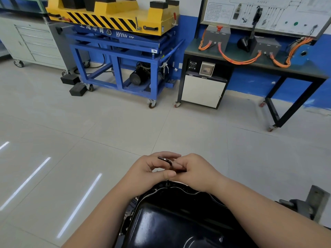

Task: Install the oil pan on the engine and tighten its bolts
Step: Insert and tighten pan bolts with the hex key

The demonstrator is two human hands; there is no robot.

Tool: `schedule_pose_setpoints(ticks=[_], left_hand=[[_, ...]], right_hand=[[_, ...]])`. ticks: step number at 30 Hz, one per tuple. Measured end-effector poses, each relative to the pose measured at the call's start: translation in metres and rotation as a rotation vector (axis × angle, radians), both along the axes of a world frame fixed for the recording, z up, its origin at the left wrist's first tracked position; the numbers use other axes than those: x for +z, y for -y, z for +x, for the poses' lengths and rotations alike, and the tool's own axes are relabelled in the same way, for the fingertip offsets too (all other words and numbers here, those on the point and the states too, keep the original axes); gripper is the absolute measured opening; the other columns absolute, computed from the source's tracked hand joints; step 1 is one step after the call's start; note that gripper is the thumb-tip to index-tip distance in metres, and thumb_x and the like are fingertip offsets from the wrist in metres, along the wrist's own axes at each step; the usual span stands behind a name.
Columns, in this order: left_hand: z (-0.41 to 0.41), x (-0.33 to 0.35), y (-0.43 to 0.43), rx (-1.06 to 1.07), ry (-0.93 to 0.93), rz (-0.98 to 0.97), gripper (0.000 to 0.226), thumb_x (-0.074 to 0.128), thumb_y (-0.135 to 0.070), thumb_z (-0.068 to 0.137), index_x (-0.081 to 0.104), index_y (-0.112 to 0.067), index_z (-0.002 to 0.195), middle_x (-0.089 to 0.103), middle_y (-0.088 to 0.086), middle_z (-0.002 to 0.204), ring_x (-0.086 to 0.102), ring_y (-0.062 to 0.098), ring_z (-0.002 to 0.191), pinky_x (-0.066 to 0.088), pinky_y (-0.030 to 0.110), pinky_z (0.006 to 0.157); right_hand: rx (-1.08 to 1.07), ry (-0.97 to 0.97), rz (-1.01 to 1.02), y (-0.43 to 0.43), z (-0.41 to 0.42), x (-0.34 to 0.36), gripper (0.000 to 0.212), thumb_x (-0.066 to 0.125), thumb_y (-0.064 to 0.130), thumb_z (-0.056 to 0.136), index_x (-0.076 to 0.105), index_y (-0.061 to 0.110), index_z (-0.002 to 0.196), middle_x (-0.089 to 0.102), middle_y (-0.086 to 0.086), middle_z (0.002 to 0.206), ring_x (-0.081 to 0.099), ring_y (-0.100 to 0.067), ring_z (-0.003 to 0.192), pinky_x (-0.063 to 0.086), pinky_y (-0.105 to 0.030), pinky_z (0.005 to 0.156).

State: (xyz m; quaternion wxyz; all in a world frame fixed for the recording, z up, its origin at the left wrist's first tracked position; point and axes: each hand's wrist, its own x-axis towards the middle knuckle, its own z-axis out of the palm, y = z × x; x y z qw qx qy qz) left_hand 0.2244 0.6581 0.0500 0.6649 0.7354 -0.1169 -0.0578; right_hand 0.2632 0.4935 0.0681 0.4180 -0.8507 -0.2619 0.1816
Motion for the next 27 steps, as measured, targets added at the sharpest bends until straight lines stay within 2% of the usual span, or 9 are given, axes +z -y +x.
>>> schedule_pose_setpoints(ticks=[3, 5, 7, 10, 14, 16, 18, 23, 27], left_hand=[[-0.0014, 0.0025, 0.0017, 0.03, 0.011, -0.08, 0.023, 0.077, -0.022, 0.061, 0.071, -0.015, 0.082, 0.068, 0.004, 0.102, 0.063, 0.022, 0.095, 0.048, 0.039, 0.09], [-0.0007, 0.0028, 0.003, 0.061, 0.024, -0.115, 0.014, 0.077, -0.025, 0.059, 0.066, -0.025, 0.069, 0.068, 0.002, 0.096, 0.064, 0.021, 0.09, 0.049, 0.032, 0.083], [0.0001, 0.0017, 0.0031, 0.083, 0.052, -0.11, 0.014, 0.077, -0.026, 0.059, 0.063, -0.027, 0.062, 0.067, 0.001, 0.094, 0.064, 0.019, 0.086, 0.047, 0.025, 0.079], [0.001, 0.0004, 0.0023, 0.098, 0.09, -0.056, 0.014, 0.077, -0.025, 0.06, 0.063, -0.029, 0.06, 0.067, -0.003, 0.094, 0.064, 0.016, 0.086, 0.047, 0.023, 0.079], [0.0024, -0.0019, 0.0003, 0.166, 0.14, 0.046, 0.011, 0.07, -0.012, 0.068, 0.063, -0.017, 0.062, 0.067, -0.005, 0.094, 0.061, 0.016, 0.085, 0.044, 0.023, 0.081], [0.0025, -0.0005, 0.0008, 0.165, 0.148, 0.077, 0.007, 0.068, -0.012, 0.069, 0.066, -0.018, 0.067, 0.067, -0.008, 0.096, 0.062, 0.015, 0.086, 0.045, 0.022, 0.082], [0.0015, 0.0004, 0.0012, 0.133, 0.151, 0.067, 0.017, 0.066, -0.012, 0.071, 0.068, -0.029, 0.068, 0.068, -0.008, 0.097, 0.063, 0.013, 0.09, 0.046, 0.022, 0.085], [-0.0025, -0.0018, 0.0009, 0.112, 0.104, -0.079, 0.012, 0.076, -0.024, 0.065, 0.074, -0.032, 0.074, 0.07, -0.005, 0.096, 0.065, 0.017, 0.095, 0.048, 0.028, 0.088], [-0.0016, -0.0058, 0.0052, 0.162, 0.108, -0.048, 0.01, 0.077, -0.028, 0.058, 0.07, -0.026, 0.065, 0.066, -0.001, 0.094, 0.064, 0.021, 0.09, 0.048, 0.035, 0.088]], right_hand=[[-0.06, -0.024, 0.03, -0.002, 0.0005, -0.0027, 0.021, 0.077, 0.016, 0.073, 0.067, 0.027, 0.058, 0.065, 0.008, 0.062, 0.059, -0.001, 0.066, 0.051, -0.032, 0.07], [-0.079, 0.009, 0.022, -0.0029, 0.0007, -0.0046, 0.022, 0.081, 0.02, 0.068, 0.062, 0.022, 0.058, 0.057, 0.012, 0.056, 0.047, -0.001, 0.056, 0.043, -0.025, 0.061], [-0.076, 0.038, 0.003, -0.0042, 0.0002, -0.007, 0.03, 0.083, 0.021, 0.066, 0.054, 0.025, 0.056, 0.052, 0.011, 0.056, 0.042, -0.004, 0.055, 0.037, -0.024, 0.059], [-0.066, 0.027, -0.002, -0.0053, -0.0004, -0.0072, 0.032, 0.08, 0.021, 0.069, 0.051, 0.029, 0.06, 0.052, 0.01, 0.06, 0.045, -0.006, 0.059, 0.04, -0.027, 0.062], [0.021, -0.073, 0.064, -0.0031, -0.0015, -0.003, 0.018, 0.07, 0.009, 0.079, 0.064, 0.026, 0.077, 0.07, 0.006, 0.082, 0.066, -0.009, 0.081, 0.051, -0.026, 0.078], [0.014, -0.075, 0.054, -0.0012, -0.0006, -0.0029, 0.028, 0.067, 0.006, 0.081, 0.063, 0.03, 0.067, 0.067, 0.015, 0.068, 0.062, 0.002, 0.069, 0.047, -0.017, 0.07], [-0.012, -0.035, 0.019, -0.0009, 0.0023, -0.004, 0.038, 0.07, 0.008, 0.08, 0.059, 0.033, 0.053, 0.054, 0.018, 0.05, 0.048, 0.004, 0.053, 0.038, -0.013, 0.06], [-0.062, 0.002, 0.029, -0.0034, 0.0029, -0.0061, 0.017, 0.079, 0.018, 0.07, 0.062, 0.013, 0.067, 0.054, -0.002, 0.057, 0.045, -0.006, 0.059, 0.04, -0.028, 0.061], [-0.054, 0.029, 0.02, -0.0074, 0.0017, -0.0076, 0.031, 0.078, 0.018, 0.071, 0.051, 0.023, 0.057, 0.047, 0.009, 0.057, 0.04, -0.007, 0.058, 0.036, -0.025, 0.06]])
